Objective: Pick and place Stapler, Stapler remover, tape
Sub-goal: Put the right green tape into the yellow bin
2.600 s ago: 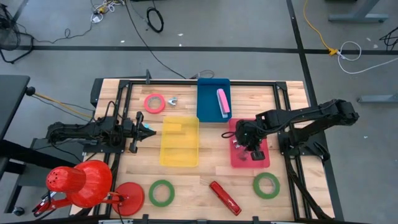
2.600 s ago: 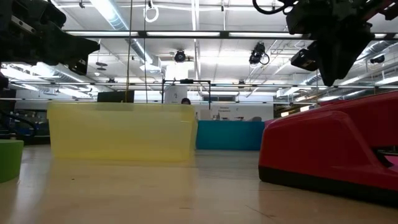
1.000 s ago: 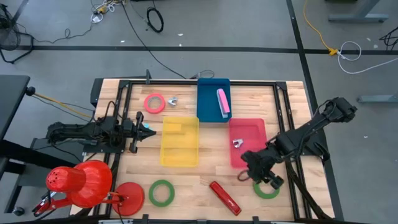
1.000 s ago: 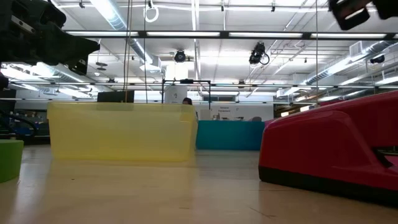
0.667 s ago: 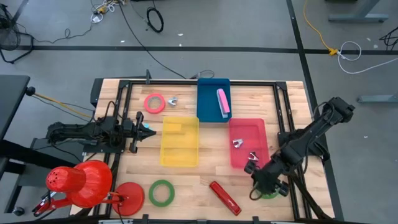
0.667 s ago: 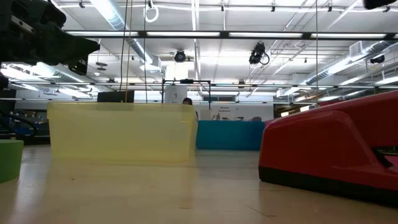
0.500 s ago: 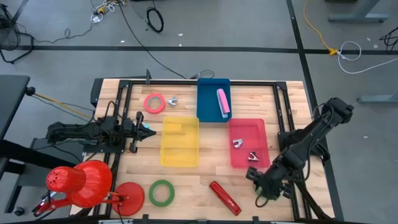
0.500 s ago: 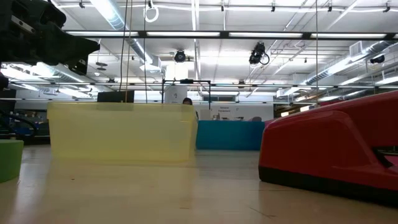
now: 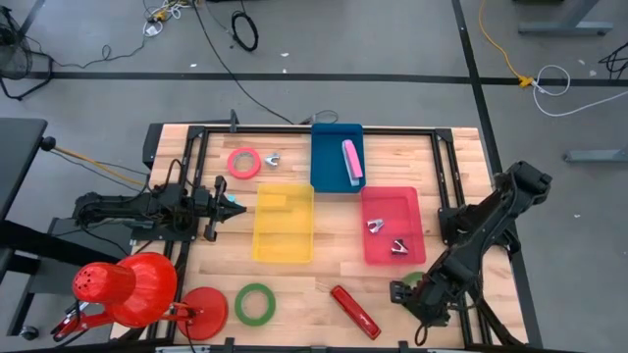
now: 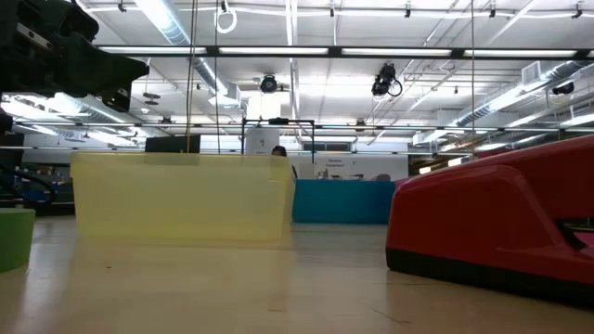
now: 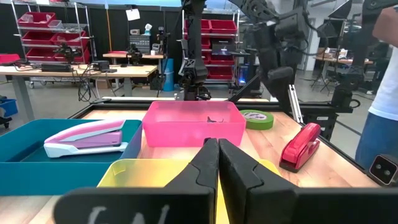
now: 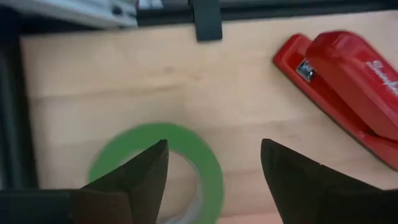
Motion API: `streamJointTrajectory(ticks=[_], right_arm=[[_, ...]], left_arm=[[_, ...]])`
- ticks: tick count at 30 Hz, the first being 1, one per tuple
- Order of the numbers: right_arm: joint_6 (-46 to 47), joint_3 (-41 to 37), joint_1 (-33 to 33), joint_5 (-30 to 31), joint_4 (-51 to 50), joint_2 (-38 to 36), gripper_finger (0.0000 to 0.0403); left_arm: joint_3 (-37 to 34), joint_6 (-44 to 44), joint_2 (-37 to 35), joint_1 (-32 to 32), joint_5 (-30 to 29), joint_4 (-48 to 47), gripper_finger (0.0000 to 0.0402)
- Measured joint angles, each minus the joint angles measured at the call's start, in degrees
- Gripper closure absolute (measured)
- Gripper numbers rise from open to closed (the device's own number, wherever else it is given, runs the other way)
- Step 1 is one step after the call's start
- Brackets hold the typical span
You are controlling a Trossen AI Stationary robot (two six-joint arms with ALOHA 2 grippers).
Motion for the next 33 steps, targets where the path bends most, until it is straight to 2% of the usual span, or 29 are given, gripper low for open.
streamJointTrajectory(ticks=[5,10,20,33], right_arm=[[-6.2,-2.58,-0.02,3.02,1.75,1.68,0.0144],[-7.86,-6.49,-0.04,3.86,3.12,1.9,0.0144],[-6.31,-10.18,-0.04,10.04,3.97,2.01,0.0144],[-3.13,-10.08,0.03,10.45,3.67,6.11,0.0144]], left_arm=[[0.02,0.02,0.0,-0.01,0.02,-0.01,0.0385],[0.01,0.02,0.0,0.0,0.02,-0.01,0.0385],[0.0,0.0,0.0,-0.01,0.01,-0.02,0.0385],[0.0,0.02,0.0,-0.01,0.01,-0.02,0.0385]])
